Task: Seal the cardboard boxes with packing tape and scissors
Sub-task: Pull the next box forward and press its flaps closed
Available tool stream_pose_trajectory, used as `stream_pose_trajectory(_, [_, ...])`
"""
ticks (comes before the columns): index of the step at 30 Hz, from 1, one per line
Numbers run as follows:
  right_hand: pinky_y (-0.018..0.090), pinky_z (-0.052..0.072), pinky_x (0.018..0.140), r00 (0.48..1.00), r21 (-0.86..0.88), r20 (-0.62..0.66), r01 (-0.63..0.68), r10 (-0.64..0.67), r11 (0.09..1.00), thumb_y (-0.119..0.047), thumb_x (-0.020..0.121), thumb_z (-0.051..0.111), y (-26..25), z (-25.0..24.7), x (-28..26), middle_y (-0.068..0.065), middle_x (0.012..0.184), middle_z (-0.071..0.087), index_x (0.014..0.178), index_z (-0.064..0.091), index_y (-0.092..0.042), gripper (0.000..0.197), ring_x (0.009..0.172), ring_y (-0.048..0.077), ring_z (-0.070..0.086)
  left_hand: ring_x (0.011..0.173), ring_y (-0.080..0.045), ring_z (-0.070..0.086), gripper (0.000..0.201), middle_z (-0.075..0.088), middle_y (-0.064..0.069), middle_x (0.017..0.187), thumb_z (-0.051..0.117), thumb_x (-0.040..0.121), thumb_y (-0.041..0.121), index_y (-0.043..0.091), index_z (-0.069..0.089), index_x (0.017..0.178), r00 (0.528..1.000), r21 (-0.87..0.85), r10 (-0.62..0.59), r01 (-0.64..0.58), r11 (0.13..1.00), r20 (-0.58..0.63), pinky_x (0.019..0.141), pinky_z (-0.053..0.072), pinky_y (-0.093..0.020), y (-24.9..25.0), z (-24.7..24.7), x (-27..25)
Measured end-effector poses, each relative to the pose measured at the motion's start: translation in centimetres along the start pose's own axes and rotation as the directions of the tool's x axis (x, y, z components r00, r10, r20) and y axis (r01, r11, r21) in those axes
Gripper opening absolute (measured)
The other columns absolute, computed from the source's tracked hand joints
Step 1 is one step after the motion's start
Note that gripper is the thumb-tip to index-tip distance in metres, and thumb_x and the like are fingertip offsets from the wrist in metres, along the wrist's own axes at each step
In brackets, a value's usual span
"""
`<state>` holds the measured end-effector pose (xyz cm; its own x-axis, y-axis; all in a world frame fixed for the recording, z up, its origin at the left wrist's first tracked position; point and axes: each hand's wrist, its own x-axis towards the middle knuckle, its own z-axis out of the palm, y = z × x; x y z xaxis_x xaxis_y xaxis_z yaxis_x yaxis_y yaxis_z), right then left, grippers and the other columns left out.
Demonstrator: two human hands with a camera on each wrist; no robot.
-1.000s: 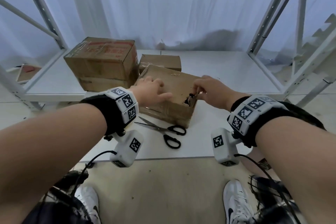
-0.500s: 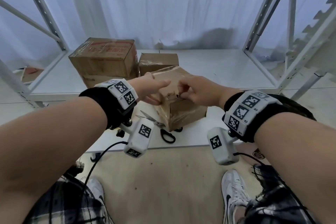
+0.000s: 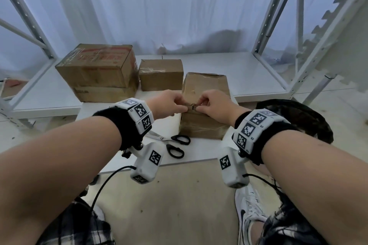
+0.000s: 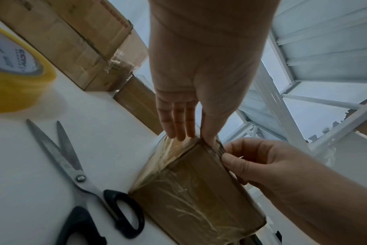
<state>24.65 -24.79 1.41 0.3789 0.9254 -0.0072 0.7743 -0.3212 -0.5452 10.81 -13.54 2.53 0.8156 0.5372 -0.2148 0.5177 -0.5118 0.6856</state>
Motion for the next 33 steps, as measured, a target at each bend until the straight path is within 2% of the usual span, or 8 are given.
stream_pose_trajectory(8, [0.023,0.039,0.075,0.993,-0.001,0.047,-0.110,0.110,0.994,-0.025,0.093,0.061,0.0,-0.7,0.6,-0.007,0.082,0.060,0.087,0.067,-0.012,0.015,0.082,0.011,0.054,0.072,-0.014,0.059,0.015,0.060,-0.003,0.080,0.064,0.091,0.018,0.003,0.061,0.093,0.996,-0.112,-0.063,0.056,0.992,-0.058,0.073,0.056,-0.027,0.2,0.8,1.3])
stream_pose_trajectory(12, [0.024,0.043,0.074,0.990,-0.023,0.055,-0.127,0.128,0.992,-0.024,0.089,0.066,-0.1,-0.9,1.0,0.005,0.092,0.071,0.089,0.074,-0.009,0.018,0.083,0.015,0.061,0.074,-0.014,0.060,0.016,0.062,-0.004,0.082,0.064,0.091,0.019,0.003,0.062,0.092,0.993,-0.113,-0.103,0.097,0.989,-0.052,0.077,0.057,-0.028,0.1,1.0,1.7])
stream_pose_trajectory(18, [0.023,0.041,0.078,0.981,-0.100,0.021,-0.191,0.194,0.977,-0.022,0.087,0.069,-1.8,-0.5,1.1,0.004,0.107,0.067,0.097,0.072,-0.009,0.017,0.098,0.017,0.059,0.066,-0.010,0.059,0.016,0.062,-0.004,0.076,0.067,0.089,0.018,0.007,0.063,0.077,0.983,-0.138,-0.180,0.172,0.975,-0.042,0.073,0.055,-0.023,-0.2,0.9,2.0])
stream_pose_trajectory(21, [0.029,0.041,0.090,0.954,-0.131,-0.045,-0.300,0.297,0.945,-0.034,0.082,0.073,-2.0,-0.6,0.8,0.006,0.120,0.053,0.119,0.056,-0.012,0.047,0.117,0.024,0.050,0.065,-0.010,0.059,0.016,0.062,-0.004,0.076,0.067,0.089,0.019,0.005,0.065,0.082,0.977,-0.169,-0.209,0.198,0.966,-0.051,0.072,0.055,-0.022,-0.2,1.0,1.9])
stream_pose_trajectory(23, [0.043,0.038,0.103,0.908,-0.245,-0.093,-0.419,0.408,0.875,-0.055,0.075,0.072,-1.5,-0.7,0.7,0.014,0.138,0.035,0.141,0.032,-0.013,0.088,0.129,0.032,0.038,0.069,-0.012,0.061,0.019,0.062,-0.005,0.083,0.063,0.092,0.023,0.004,0.065,0.092,0.971,-0.199,-0.231,0.217,0.956,-0.052,0.075,0.057,-0.025,-0.2,1.1,1.9])
stream_pose_trajectory(25, [0.046,0.036,0.106,0.860,-0.256,-0.041,-0.500,0.508,0.827,-0.068,0.074,0.065,-0.8,-0.7,0.6,0.021,0.147,0.023,0.151,0.003,-0.011,0.114,0.132,0.037,0.035,0.083,-0.018,0.067,0.026,0.063,-0.007,0.095,0.058,0.095,0.029,0.004,0.061,0.103,0.965,-0.217,-0.261,0.251,0.943,-0.021,0.081,0.058,-0.033,-0.1,1.2,1.8])
stream_pose_trajectory(28, [0.043,0.043,0.103,0.821,-0.116,0.097,-0.552,0.562,0.826,-0.069,0.077,0.061,0.5,-0.5,0.6,0.021,0.144,0.037,0.148,-0.018,-0.004,0.124,0.125,0.034,0.047,0.091,-0.024,0.067,0.035,0.063,-0.011,0.104,0.052,0.098,0.032,0.001,0.058,0.115,0.962,-0.243,-0.272,0.263,0.934,-0.004,0.083,0.058,-0.038,0.0,1.7,1.7])
stream_pose_trajectory(33, [0.045,0.042,0.104,0.821,0.053,0.030,-0.571,0.570,0.819,-0.060,0.077,0.068,1.4,-0.6,0.6,0.022,0.146,0.033,0.149,-0.019,-0.013,0.123,0.124,0.034,0.047,0.090,-0.026,0.067,0.030,0.066,-0.014,0.108,0.057,0.096,0.022,0.001,0.064,0.115,0.969,-0.361,-0.237,0.199,0.911,-0.064,0.084,0.058,-0.037,0.2,2.0,1.8])
